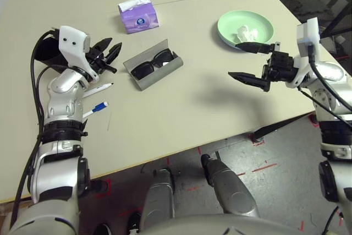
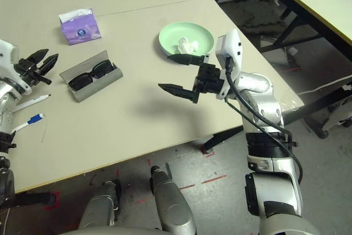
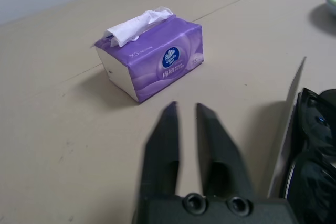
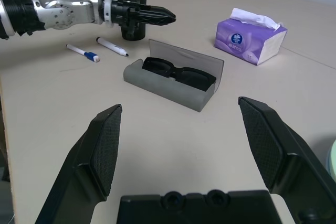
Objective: Organize and tidy the items on the table.
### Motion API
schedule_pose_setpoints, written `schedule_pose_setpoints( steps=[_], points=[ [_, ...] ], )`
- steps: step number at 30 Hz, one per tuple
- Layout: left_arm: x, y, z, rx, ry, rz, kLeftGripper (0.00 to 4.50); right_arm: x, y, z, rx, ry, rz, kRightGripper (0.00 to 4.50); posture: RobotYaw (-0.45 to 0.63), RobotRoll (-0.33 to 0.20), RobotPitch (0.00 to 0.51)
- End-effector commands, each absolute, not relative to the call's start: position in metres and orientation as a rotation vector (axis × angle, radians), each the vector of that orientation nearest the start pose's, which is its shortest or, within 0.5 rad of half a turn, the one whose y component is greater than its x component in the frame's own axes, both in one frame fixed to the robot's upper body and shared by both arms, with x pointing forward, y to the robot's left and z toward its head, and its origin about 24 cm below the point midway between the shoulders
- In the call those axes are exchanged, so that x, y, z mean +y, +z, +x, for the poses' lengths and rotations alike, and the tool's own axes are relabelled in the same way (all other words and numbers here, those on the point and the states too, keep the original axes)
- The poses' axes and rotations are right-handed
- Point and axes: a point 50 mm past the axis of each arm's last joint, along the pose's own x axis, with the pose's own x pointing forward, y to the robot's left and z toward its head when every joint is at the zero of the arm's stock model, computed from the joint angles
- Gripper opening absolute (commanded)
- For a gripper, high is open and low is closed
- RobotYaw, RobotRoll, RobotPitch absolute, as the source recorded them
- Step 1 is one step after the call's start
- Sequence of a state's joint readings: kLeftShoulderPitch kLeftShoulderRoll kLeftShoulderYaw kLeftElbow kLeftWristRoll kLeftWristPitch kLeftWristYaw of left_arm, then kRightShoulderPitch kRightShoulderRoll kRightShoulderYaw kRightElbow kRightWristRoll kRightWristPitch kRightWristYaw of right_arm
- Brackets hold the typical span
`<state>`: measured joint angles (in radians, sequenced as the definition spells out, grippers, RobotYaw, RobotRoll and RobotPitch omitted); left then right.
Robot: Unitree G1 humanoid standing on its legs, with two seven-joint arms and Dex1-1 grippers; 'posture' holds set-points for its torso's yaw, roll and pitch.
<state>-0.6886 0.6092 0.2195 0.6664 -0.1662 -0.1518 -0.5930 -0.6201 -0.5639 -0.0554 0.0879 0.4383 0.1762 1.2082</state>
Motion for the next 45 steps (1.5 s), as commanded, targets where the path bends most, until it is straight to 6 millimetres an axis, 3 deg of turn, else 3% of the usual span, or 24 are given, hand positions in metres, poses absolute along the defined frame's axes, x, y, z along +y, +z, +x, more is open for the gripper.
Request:
schedule_pose_setpoints(
  steps=[1, 18, 34, 45],
  points=[
    [0.289, 0.172, 0.353, -0.183, -0.236, 0.359, 0.06, -0.179, 0.211, 0.302, -0.272, 1.234, -0.317, 4.50, -0.30, 0.000, 0.247],
    [0.312, 0.167, 0.334, -0.106, -0.110, 0.411, 0.06, -0.179, 0.212, 0.305, -0.278, 1.228, -0.320, 4.50, -0.28, 0.000, 0.250],
    [0.301, 0.156, 0.328, -0.073, -0.190, 0.428, 0.06, -0.181, 0.224, 0.306, -0.308, 1.216, -0.336, 4.50, -0.29, 0.000, 0.232],
    [0.305, 0.164, 0.320, -0.088, -0.239, 0.455, 0.06, -0.183, 0.245, 0.310, -0.372, 1.184, -0.349, 4.50, -0.29, 0.000, 0.224]
  ],
)
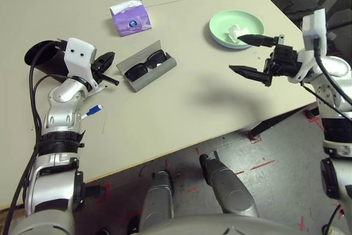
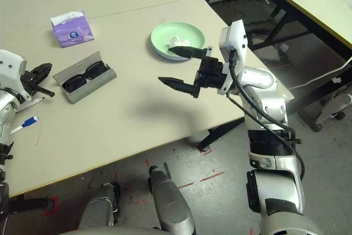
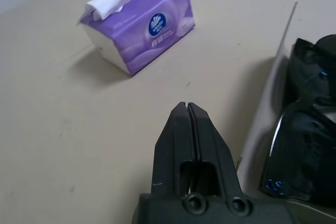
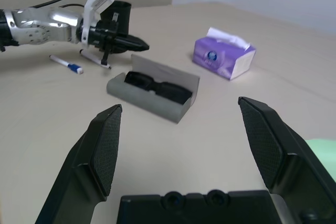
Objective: Organize and tidy the items on the table.
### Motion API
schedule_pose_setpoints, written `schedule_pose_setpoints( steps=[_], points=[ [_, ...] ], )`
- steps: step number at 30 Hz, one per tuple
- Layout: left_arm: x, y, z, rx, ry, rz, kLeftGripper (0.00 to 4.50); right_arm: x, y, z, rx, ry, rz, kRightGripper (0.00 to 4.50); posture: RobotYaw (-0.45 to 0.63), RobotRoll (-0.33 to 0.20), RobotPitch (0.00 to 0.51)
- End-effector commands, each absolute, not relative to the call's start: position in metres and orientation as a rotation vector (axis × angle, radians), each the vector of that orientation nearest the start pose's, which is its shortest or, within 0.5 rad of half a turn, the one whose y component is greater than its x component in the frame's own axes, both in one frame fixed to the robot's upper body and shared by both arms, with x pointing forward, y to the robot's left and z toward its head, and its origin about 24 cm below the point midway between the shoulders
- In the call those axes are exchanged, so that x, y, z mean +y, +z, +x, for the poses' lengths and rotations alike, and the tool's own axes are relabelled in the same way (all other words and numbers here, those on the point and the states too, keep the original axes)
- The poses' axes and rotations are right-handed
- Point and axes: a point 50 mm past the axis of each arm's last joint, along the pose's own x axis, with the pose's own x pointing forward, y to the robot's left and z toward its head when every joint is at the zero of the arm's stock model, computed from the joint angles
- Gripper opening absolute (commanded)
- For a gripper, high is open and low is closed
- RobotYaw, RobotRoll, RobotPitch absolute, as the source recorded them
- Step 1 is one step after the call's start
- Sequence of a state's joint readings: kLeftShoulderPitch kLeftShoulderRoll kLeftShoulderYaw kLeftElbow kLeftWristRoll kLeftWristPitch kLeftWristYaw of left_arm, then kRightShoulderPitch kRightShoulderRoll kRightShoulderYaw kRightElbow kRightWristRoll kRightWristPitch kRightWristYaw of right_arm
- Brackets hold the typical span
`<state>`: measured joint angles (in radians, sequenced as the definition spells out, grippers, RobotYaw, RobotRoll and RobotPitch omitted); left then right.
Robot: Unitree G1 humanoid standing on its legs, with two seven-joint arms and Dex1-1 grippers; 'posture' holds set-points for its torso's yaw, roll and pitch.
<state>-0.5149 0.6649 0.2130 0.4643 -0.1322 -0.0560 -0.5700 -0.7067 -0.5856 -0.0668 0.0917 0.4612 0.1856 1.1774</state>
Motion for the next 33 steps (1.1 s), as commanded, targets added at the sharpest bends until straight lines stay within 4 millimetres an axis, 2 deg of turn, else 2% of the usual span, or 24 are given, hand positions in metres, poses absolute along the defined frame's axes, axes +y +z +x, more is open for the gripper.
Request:
schedule_pose_setpoints(
  steps=[1, 11, 16, 25, 33],
  points=[
    [0.305, 0.164, 0.320, -0.087, -0.244, 0.458, 0.06, -0.183, 0.246, 0.310, -0.377, 1.182, -0.348, 4.50, -0.29, 0.000, 0.224],
    [0.306, 0.167, 0.314, -0.061, -0.311, 0.524, 0.06, -0.186, 0.251, 0.312, -0.392, 1.173, -0.349, 4.50, -0.28, 0.000, 0.218],
    [0.312, 0.171, 0.315, -0.056, -0.276, 0.523, 0.06, -0.185, 0.251, 0.312, -0.389, 1.184, -0.347, 4.50, -0.28, 0.000, 0.220],
    [0.316, 0.162, 0.317, 0.031, -0.242, 0.517, 0.06, -0.184, 0.254, 0.311, -0.399, 1.186, -0.347, 4.50, -0.28, 0.000, 0.217],
    [0.310, 0.156, 0.328, 0.062, -0.222, 0.523, 0.06, -0.181, 0.256, 0.311, -0.411, 1.189, -0.344, 4.50, -0.28, 0.000, 0.218]
  ],
)
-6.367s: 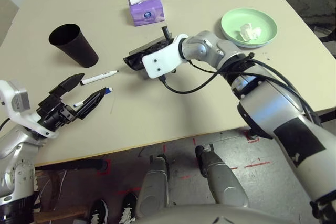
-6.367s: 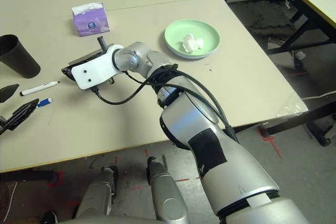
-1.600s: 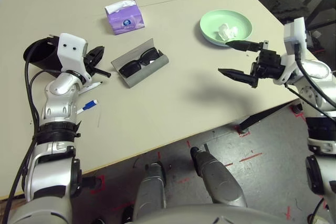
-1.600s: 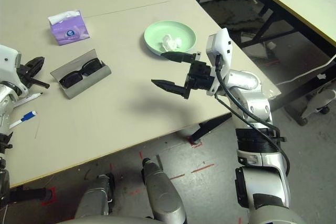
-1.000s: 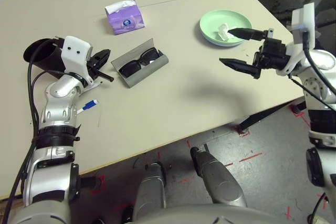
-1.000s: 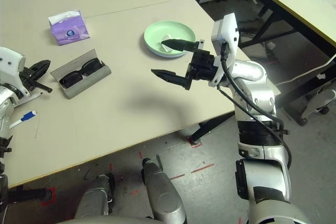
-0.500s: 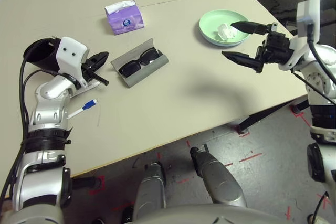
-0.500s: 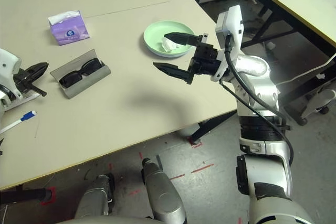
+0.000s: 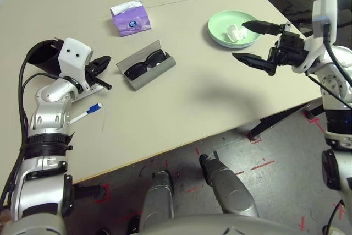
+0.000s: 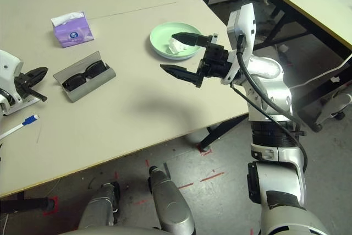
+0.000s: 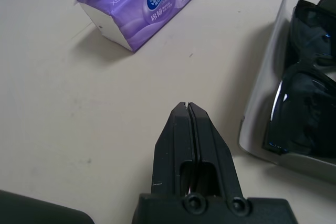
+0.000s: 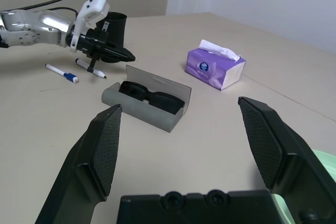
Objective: Organize and tidy the items on the table.
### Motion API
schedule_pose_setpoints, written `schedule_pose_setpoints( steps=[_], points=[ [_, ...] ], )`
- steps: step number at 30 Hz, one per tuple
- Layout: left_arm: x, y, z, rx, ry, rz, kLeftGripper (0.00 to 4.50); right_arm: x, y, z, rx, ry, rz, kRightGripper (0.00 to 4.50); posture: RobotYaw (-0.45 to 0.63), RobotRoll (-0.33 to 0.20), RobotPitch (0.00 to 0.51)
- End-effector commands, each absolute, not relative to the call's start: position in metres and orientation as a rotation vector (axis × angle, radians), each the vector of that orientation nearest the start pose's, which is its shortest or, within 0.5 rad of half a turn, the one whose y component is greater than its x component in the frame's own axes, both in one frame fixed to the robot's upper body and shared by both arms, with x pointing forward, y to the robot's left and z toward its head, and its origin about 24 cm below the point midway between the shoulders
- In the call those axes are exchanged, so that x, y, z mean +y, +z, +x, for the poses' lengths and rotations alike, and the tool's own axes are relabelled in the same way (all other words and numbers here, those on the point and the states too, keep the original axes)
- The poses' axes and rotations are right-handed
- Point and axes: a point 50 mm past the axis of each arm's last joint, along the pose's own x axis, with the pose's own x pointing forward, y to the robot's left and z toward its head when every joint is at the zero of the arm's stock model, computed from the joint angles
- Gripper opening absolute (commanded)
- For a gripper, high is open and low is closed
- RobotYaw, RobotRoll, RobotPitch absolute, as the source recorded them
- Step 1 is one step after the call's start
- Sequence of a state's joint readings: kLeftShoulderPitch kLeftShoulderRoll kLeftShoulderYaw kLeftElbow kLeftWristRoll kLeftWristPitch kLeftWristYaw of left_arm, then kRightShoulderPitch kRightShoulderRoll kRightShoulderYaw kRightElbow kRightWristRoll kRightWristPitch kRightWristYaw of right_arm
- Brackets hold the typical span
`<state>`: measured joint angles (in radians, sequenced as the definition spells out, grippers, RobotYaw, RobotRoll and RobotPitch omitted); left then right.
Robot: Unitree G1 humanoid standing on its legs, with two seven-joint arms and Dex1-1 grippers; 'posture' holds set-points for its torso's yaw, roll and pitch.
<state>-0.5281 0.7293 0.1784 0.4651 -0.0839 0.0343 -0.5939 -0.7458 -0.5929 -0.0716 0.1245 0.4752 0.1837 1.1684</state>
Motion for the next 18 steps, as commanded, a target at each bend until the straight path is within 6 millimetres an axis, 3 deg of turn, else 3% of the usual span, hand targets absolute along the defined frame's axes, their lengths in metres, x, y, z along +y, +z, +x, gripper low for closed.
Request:
schedule_pose_setpoints(
  steps=[1, 10, 18],
  points=[
    [0.309, 0.155, 0.329, 0.066, -0.222, 0.525, 0.06, -0.180, 0.256, 0.311, -0.411, 1.189, -0.344, 4.50, -0.28, 0.000, 0.219],
    [0.302, 0.137, 0.334, 0.100, -0.249, 0.517, 0.06, -0.182, 0.258, 0.309, -0.413, 1.180, -0.346, 4.50, -0.29, 0.000, 0.219],
    [0.293, 0.136, 0.327, 0.072, -0.374, 0.591, 0.06, -0.183, 0.257, 0.309, -0.411, 1.181, -0.345, 4.50, -0.29, 0.000, 0.220]
  ],
)
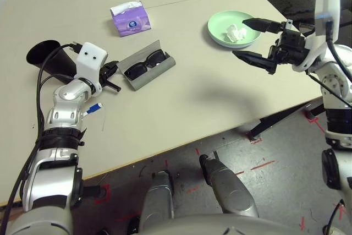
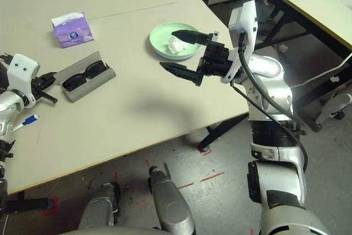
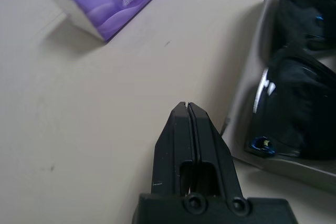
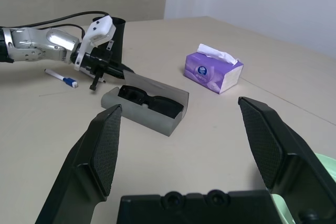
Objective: Organize and tidy the items on the table.
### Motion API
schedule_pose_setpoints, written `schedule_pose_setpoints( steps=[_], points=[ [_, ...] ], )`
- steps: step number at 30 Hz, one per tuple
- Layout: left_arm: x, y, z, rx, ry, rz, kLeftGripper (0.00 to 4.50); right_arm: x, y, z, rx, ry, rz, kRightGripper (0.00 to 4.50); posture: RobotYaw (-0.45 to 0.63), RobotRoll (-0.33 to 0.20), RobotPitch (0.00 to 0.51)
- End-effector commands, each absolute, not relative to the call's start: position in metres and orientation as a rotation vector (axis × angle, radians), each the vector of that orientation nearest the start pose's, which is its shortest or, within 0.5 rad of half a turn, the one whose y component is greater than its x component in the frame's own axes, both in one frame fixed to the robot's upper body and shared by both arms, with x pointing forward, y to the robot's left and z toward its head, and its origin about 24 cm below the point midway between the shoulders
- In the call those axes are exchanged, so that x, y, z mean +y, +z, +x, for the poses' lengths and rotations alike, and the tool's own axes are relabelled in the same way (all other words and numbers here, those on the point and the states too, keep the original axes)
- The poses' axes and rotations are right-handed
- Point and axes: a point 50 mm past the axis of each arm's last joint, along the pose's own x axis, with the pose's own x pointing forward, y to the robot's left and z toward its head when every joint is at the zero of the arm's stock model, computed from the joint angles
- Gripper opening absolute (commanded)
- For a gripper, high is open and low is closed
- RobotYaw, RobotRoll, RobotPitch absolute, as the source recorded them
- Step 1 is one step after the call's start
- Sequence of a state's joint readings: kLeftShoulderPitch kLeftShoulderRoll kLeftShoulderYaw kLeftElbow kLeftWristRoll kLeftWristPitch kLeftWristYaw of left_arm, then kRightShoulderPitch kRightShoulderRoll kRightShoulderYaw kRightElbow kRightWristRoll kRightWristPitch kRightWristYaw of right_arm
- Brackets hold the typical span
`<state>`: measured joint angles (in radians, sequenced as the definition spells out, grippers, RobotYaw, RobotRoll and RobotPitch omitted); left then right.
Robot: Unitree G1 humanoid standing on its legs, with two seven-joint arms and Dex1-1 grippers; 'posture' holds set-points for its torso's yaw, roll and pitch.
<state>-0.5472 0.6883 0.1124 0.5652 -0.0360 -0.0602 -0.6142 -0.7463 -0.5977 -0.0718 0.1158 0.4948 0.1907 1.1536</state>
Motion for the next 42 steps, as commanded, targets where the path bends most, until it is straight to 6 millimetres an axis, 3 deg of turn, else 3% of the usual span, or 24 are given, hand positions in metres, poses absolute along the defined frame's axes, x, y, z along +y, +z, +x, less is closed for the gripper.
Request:
schedule_pose_setpoints(
  steps=[1, 13, 21, 27, 34, 42],
  points=[
    [0.292, 0.136, 0.326, 0.069, -0.390, 0.603, 0.06, -0.183, 0.257, 0.309, -0.411, 1.182, -0.344, 4.50, -0.29, 0.000, 0.220],
    [0.288, 0.137, 0.313, 0.083, -0.560, 0.759, 0.06, -0.184, 0.260, 0.309, -0.419, 1.177, -0.339, 4.50, -0.29, 0.000, 0.220],
    [0.277, 0.131, 0.306, 0.092, -0.718, 0.977, 0.06, -0.184, 0.258, 0.308, -0.410, 1.182, -0.327, 4.50, -0.29, 0.000, 0.224],
    [0.280, 0.132, 0.306, 0.094, -0.727, 1.033, 0.06, -0.184, 0.256, 0.308, -0.400, 1.183, -0.318, 4.50, -0.29, 0.000, 0.226],
    [0.290, 0.152, 0.311, 0.033, -0.606, 0.892, 0.06, -0.183, 0.253, 0.308, -0.390, 1.189, -0.310, 4.50, -0.28, 0.000, 0.228],
    [0.302, 0.182, 0.312, -0.061, -0.426, 0.444, 0.06, -0.183, 0.249, 0.310, -0.375, 1.206, -0.313, 4.50, -0.26, 0.000, 0.229]
  ],
)
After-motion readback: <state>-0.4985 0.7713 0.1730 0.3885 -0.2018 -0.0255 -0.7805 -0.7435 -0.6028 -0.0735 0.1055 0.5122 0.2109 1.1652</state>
